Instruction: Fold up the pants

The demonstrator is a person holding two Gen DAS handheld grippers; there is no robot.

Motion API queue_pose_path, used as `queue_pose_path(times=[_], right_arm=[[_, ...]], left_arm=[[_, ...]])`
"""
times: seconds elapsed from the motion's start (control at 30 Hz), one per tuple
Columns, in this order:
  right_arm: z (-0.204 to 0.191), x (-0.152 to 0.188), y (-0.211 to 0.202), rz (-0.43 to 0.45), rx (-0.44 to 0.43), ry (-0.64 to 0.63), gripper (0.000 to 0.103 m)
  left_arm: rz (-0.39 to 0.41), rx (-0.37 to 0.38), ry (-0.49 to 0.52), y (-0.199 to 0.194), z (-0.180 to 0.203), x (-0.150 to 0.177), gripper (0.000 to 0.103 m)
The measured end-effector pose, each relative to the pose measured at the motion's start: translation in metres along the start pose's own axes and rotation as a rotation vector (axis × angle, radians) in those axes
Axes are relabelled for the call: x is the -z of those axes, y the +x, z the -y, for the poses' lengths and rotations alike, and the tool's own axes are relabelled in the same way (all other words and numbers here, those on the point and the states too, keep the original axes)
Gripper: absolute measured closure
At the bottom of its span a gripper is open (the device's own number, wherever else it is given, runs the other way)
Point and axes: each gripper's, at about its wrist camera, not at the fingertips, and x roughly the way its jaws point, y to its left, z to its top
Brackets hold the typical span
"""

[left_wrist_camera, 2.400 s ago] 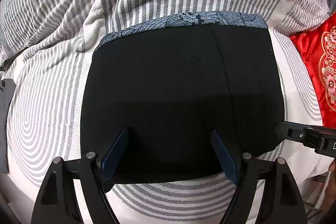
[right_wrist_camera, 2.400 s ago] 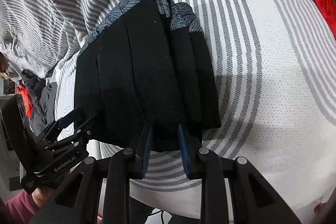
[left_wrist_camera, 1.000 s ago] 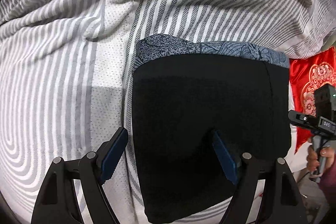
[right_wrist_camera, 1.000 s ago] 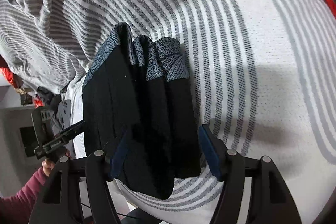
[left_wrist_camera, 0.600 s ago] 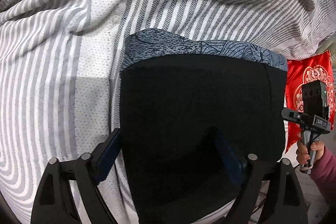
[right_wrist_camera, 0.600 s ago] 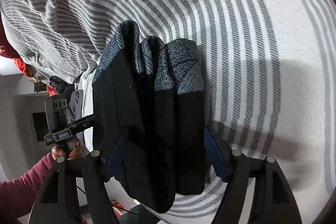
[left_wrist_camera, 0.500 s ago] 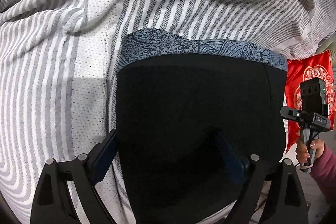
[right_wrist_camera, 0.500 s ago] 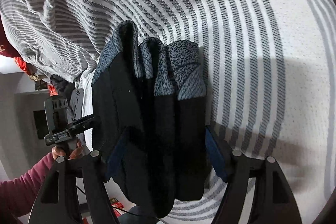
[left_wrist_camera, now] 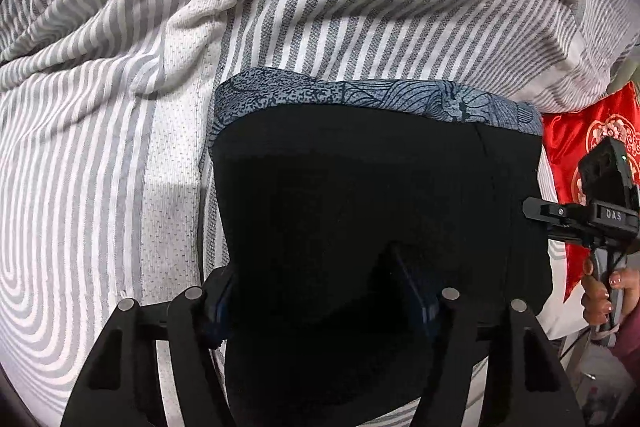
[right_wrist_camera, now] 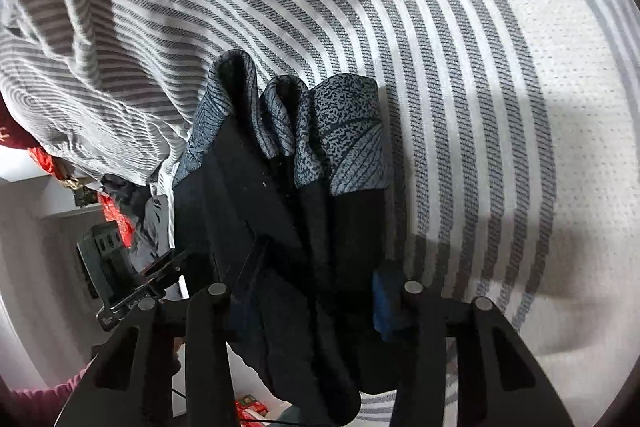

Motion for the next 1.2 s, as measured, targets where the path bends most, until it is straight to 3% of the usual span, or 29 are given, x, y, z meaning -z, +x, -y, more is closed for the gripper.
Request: queue_pose_path(times=[0.07, 0.17, 0.33, 0.53, 0.63, 0.7, 0.77, 0.87, 1.0, 1.2], right_arm=[[-0.003, 0.002, -0.001, 0.018, 0.031, -0.007, 0.042], [-0.007, 0.003, -0.013, 0.034, 0.044, -0.074, 0.033], [0.001, -0.005, -0.015, 0.013, 0.06, -0.111, 0.033], [0.01, -0.009, 0.003, -0.043, -0.043, -0.112, 0.033], [0.001, -0.01, 0.019, -0.07, -0.04, -0.136, 0.032], [0.003, -0.013, 0.022, -0.068, -0.046, -0.084, 0.034], [0.003, -0.011, 0.019, -0.06, -0.048, -0.064, 0.048], [0.004, -0.004, 0.006, -0.051, -0.065, -0.033, 0.058], [-0.004, 0.003, -0.004, -0.033, -0.065, -0.033, 0.062], [-0.007, 0.021, -0.032, -0.027, -0.106, -0.042, 0.064]], left_arm=[[0.0, 0.005, -0.008, 0.002, -0.003, -0.001, 0.033], [0.0, 0.02, -0.01, 0.004, -0.009, -0.002, 0.032], [0.002, 0.036, -0.014, 0.005, -0.014, -0.001, 0.031], [-0.008, 0.05, -0.019, 0.01, -0.021, -0.004, 0.022], [0.004, 0.055, -0.035, 0.013, -0.023, -0.004, 0.021], [0.022, 0.044, -0.046, 0.012, -0.023, -0.003, 0.023], [0.038, 0.033, -0.043, 0.007, -0.017, -0.001, 0.03], [0.055, 0.024, -0.028, -0.004, -0.008, 0.002, 0.044], [0.071, 0.022, -0.029, -0.02, -0.004, 0.006, 0.054], [0.081, 0.032, -0.019, -0.043, 0.002, 0.021, 0.055]])
